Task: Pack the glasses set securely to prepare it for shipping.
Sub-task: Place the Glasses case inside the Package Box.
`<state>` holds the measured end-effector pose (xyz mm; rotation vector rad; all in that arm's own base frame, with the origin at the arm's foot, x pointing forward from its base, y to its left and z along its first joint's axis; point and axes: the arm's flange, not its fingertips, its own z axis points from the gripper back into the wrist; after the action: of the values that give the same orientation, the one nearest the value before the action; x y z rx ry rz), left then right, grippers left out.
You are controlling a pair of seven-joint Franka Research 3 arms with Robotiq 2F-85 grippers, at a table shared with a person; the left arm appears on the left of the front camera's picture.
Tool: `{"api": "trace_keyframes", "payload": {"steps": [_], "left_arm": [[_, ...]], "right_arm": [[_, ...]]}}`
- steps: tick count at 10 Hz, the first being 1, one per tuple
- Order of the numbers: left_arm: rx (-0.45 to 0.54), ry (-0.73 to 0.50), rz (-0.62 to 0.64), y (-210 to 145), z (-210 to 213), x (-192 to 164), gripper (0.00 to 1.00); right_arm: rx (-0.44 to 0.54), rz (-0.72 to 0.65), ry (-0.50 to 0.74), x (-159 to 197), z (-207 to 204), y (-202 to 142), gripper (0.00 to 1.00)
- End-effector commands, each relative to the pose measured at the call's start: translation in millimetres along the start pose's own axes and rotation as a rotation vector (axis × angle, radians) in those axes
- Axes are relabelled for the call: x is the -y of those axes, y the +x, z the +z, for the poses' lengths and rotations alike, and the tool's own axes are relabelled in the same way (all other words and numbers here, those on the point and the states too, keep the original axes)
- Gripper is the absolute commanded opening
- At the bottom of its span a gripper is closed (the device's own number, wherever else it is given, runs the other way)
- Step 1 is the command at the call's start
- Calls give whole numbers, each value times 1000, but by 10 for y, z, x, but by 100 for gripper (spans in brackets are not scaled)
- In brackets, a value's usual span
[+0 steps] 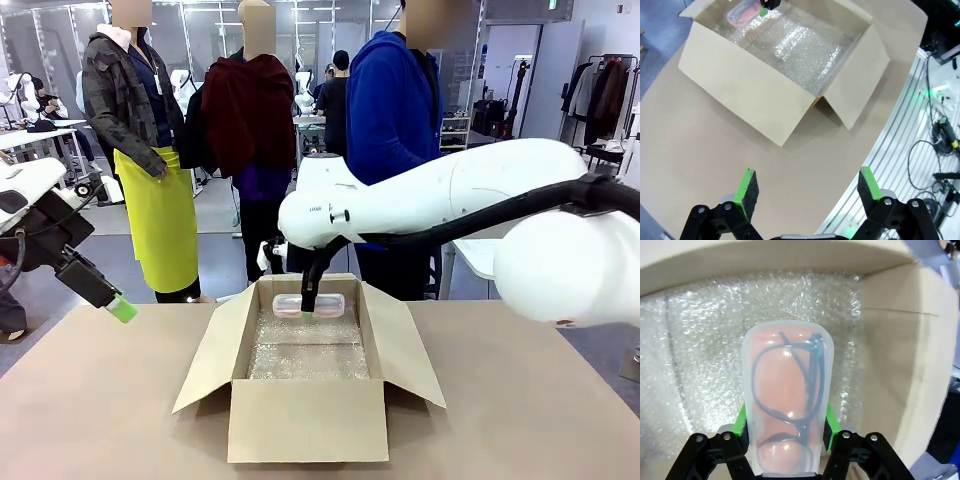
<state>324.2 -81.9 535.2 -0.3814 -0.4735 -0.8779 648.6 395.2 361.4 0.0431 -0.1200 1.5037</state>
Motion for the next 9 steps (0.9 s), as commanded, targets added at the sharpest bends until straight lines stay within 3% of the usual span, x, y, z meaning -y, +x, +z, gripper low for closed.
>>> {"api": "trace_keyframes", "payload": {"steps": [1,2,3,4,7,9], "left_arm": [[27,-15,-19,-7,-6,-19,100],[27,-15,-19,-7,-6,-19,100],[27,-15,-19,-7,-6,-19,100],[27,-15,-19,-7,-6,-19,100],[27,-15,-19,-7,-6,-19,100],[27,-15,-19,-7,-6,-19,100]], "right_arm": [[14,-21,39,56,-85,-6,10],[26,-34,51,56,-151,-43,10],[26,-24,58,36,-164,-55,71],[22,-13,71,14,-156,-60,100],[16,17,61,-112,-94,-64,100],[10,-21,44,20,-184,-68,100]]}}
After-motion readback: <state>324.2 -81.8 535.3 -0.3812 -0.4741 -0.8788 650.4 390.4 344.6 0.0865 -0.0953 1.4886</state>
